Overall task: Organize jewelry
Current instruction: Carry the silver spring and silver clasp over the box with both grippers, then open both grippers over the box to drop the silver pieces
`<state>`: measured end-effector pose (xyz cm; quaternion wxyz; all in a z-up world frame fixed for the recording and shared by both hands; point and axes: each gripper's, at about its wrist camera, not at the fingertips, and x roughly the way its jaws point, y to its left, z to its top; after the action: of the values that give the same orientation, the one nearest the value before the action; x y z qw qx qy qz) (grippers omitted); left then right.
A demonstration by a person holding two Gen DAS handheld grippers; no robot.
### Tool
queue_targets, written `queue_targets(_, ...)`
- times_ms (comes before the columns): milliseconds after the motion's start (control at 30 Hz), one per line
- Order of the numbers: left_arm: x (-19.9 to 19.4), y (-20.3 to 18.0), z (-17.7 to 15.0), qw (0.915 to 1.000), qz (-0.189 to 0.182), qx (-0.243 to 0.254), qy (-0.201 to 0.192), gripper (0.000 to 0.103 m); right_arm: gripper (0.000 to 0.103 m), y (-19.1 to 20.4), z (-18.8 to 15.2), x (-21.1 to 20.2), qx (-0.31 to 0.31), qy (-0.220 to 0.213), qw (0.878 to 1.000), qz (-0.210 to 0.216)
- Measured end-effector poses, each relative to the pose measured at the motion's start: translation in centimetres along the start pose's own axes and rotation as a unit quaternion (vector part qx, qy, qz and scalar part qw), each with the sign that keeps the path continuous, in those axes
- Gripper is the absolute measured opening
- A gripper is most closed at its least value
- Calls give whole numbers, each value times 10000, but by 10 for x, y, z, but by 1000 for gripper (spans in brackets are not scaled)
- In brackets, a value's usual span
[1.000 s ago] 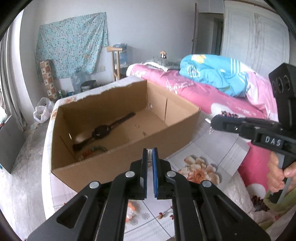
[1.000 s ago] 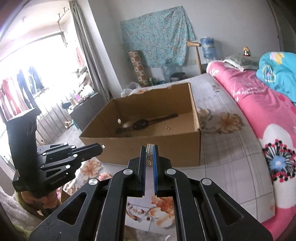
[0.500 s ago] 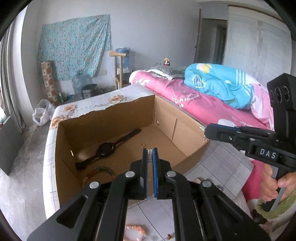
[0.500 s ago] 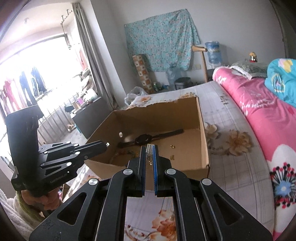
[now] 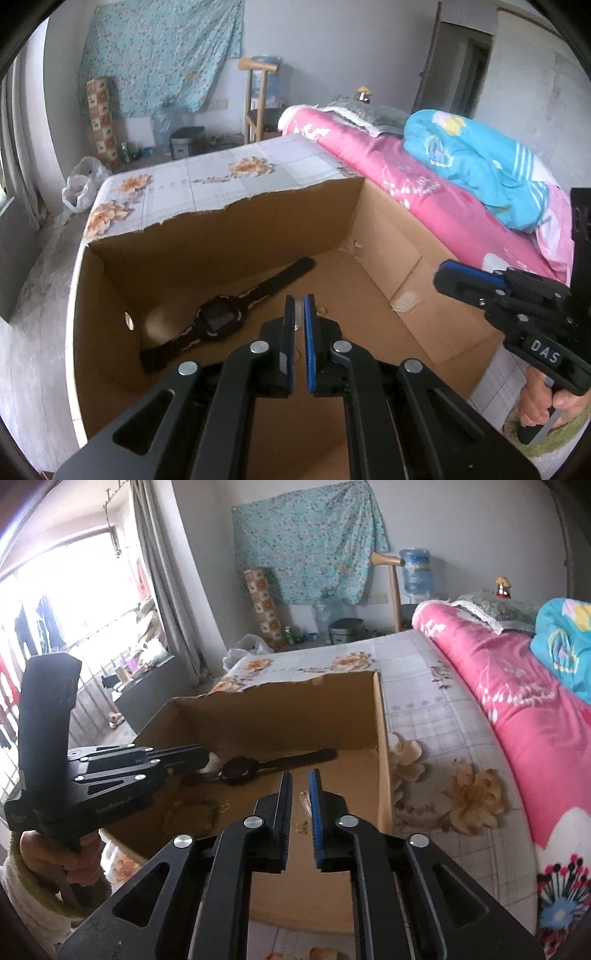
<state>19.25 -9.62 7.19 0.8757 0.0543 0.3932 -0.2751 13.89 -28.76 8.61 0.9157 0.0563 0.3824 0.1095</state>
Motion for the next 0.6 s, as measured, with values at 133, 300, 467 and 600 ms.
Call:
queue_targets(133,-1,7,0,9999,-44,-129,-94,5,13,-10,-1,-11,185,-148,9997,41)
queue_targets(300,-10,12,-2,9996,42,-205,-187,5,15,-20,-6,-29,415,-249,9988,23)
queue_targets(467,-26,10,-6,9993,70,-226,-297,5,21,-26,-13,-49,593,-369,9976,-10)
queue_targets(600,-44,6,-13,9988,22,-229,-428,13,29,-27,-20,-63,718,-384,9967,22)
